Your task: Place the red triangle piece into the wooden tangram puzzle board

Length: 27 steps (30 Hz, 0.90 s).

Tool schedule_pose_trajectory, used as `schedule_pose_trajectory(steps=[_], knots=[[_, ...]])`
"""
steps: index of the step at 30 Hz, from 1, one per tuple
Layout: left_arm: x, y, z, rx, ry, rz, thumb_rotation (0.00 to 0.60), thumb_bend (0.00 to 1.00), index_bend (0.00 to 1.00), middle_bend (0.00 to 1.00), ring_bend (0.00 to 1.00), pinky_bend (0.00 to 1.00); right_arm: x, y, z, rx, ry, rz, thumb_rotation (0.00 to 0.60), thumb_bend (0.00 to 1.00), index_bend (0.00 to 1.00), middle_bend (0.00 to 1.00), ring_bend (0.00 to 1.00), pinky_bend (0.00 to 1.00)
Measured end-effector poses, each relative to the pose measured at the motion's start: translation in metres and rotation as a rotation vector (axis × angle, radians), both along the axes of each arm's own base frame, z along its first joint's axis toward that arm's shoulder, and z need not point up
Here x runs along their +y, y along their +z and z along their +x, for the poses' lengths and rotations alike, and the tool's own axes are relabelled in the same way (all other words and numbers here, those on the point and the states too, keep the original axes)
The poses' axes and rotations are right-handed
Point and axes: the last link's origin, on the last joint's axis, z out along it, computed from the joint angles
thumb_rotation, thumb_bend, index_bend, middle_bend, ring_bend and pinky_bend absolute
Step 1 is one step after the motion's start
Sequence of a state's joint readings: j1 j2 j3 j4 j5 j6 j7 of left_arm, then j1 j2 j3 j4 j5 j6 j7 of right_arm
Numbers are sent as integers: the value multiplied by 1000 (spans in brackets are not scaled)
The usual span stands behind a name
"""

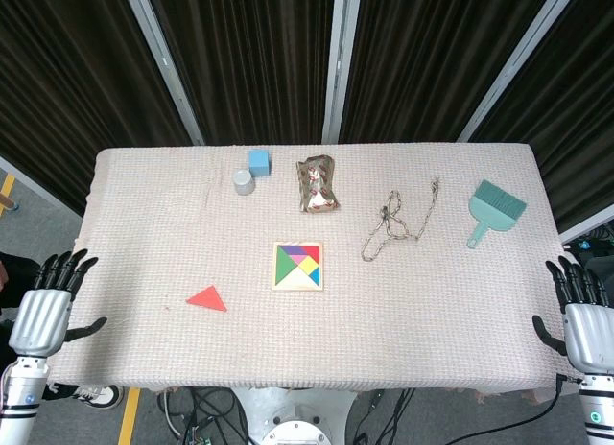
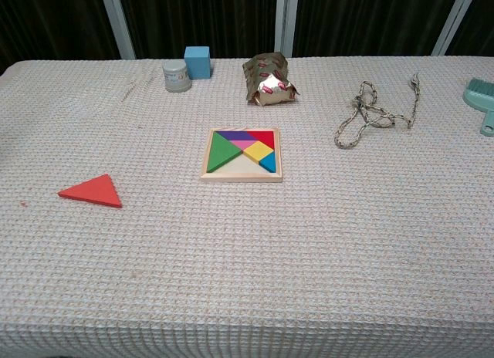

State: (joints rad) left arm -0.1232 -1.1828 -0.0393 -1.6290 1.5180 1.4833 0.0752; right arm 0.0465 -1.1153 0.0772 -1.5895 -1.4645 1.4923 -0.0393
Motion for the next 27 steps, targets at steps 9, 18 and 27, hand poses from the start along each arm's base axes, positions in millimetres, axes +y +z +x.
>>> schedule_pose_trajectory(steps=[9,18,27], knots=[[-1,0,2,4,-4,-11,600,27,140,67,0,0,0,1,0,0,-3,1,600,225,0,0,0,0],[4,-11,9,3,-34,-62,600,27,140,67,0,0,-2,4,0,-1,-1,-11,600,225,0,0,0,0],[15,-36,21,13,-67,-184,600,29,140,67,0,0,-1,9,3,6,8,-17,600,225,0,0,0,0]])
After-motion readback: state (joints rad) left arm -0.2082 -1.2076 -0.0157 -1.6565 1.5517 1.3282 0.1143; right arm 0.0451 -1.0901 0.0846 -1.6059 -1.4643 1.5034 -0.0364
